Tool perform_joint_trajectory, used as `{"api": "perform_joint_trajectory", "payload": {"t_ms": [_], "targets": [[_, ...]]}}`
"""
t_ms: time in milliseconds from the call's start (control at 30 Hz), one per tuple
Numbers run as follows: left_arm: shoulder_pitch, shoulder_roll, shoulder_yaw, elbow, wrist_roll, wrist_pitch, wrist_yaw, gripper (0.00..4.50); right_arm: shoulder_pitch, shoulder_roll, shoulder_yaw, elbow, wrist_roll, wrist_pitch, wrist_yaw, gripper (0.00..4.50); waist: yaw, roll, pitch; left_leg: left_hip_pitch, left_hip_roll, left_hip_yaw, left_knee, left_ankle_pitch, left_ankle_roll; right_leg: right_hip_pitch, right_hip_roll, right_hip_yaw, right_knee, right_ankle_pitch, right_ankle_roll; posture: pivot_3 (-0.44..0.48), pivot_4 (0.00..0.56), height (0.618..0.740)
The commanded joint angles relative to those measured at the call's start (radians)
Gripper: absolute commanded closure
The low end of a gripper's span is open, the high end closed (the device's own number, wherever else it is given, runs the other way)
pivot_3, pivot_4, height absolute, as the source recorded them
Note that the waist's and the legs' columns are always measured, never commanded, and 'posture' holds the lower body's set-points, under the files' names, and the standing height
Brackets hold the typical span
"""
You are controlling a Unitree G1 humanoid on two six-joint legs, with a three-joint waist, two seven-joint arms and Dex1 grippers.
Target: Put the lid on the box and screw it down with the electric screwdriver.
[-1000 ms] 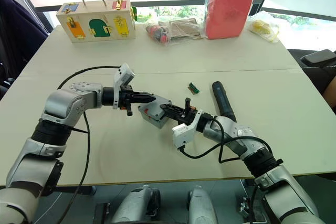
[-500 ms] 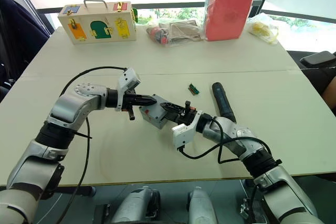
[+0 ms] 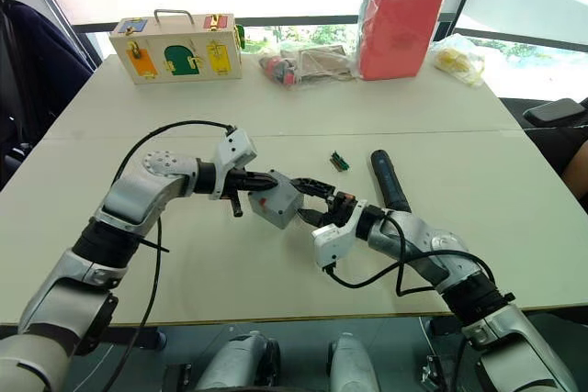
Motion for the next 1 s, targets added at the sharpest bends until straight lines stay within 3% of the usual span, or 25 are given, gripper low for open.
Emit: {"api": "perform_joint_trajectory", "payload": {"t_ms": [33,133,267,367,500,633,700,833,1000], "targets": [[0.089,-0.005,-0.091,0.064,0.067,0.024,0.008,4.5,0.03,-0.026,-0.055,-0.105,0.063,-0.002,0.025,0.29,0.001,0.0,-0.001,0.0,0.0,0.0,0.0,0.0,0.0,0.0,0.0,0.0,0.0,0.0,0.0,0.0,0.15,0.74],[0.11,-0.033,-0.039,0.038,0.028,-0.011,0.019,4.5,0.07,-0.041,-0.077,-0.153,0.099,-0.001,0.046,0.29,0.004,0.001,-0.003,0.002,0.0,0.0,0.0,0.0,0.0,0.002,-0.001,0.0,-0.001,0.0,0.0,0.0,0.15,0.74],[0.105,-0.082,0.112,-0.022,-0.088,0.01,0.03,4.5,0.089,-0.038,-0.132,-0.184,0.187,0.006,0.055,0.29,0.011,0.001,-0.003,0.003,0.0,0.0,-0.001,-0.001,0.001,0.004,-0.001,0.0,-0.002,-0.002,-0.003,0.0,0.15,0.74],[0.092,-0.103,0.209,-0.087,-0.174,0.059,0.05,4.5,0.082,-0.024,-0.168,-0.182,0.315,0.022,0.085,0.93,0.014,0.0,-0.002,0.001,0.0,0.0,-0.001,-0.001,0.001,0.001,-0.001,0.0,-0.002,-0.002,-0.003,0.0,0.15,0.74],[0.088,-0.116,0.336,-0.2,-0.301,0.157,0.109,4.5,0.076,0.038,-0.209,-0.227,0.563,0.136,0.162,2.32,0.015,-0.002,0.002,-0.009,0.001,-0.001,0.0,0.004,-0.007,-0.009,-0.001,0.0,0.0,0.0,0.0,0.0,0.15,0.74],[0.078,-0.145,0.499,-0.267,-0.433,0.237,0.217,4.5,0.052,0.128,-0.241,-0.308,0.813,0.412,0.242,3.93,0.015,-0.002,0.003,-0.009,0.001,-0.001,0.0,0.004,-0.007,-0.009,-0.001,0.0,-0.001,0.0,0.0,0.0,0.15,0.74],[0.078,-0.142,0.544,-0.281,-0.457,0.239,0.258,4.5,0.044,0.146,-0.258,-0.339,0.903,0.536,0.279,4.43,0.015,-0.002,0.003,-0.009,0.001,-0.003,0.0,0.001,-0.002,-0.009,-0.002,0.0,0.0,0.0,0.0,0.0,0.15,0.74],[0.117,-0.074,0.592,-0.303,-0.46,0.243,0.297,4.5,0.018,0.159,-0.323,-0.418,1.133,0.893,0.309,4.43,0.019,-0.001,0.004,-0.009,0.001,-0.003,-0.001,0.001,-0.002,-0.009,-0.002,-0.001,0.0,0.0,-0.001,0.0,0.15,0.74],[0.218,0.004,0.539,-0.302,-0.441,0.243,0.262,4.5,0.043,0.072,-0.337,-0.526,1.297,1.276,0.355,4.43,0.02,-0.001,0.004,-0.009,0.001,-0.003,-0.001,0.0,-0.002,-0.009,-0.004,-0.001,-0.001,0.0,-0.001,0.0,0.15,0.74]]}}
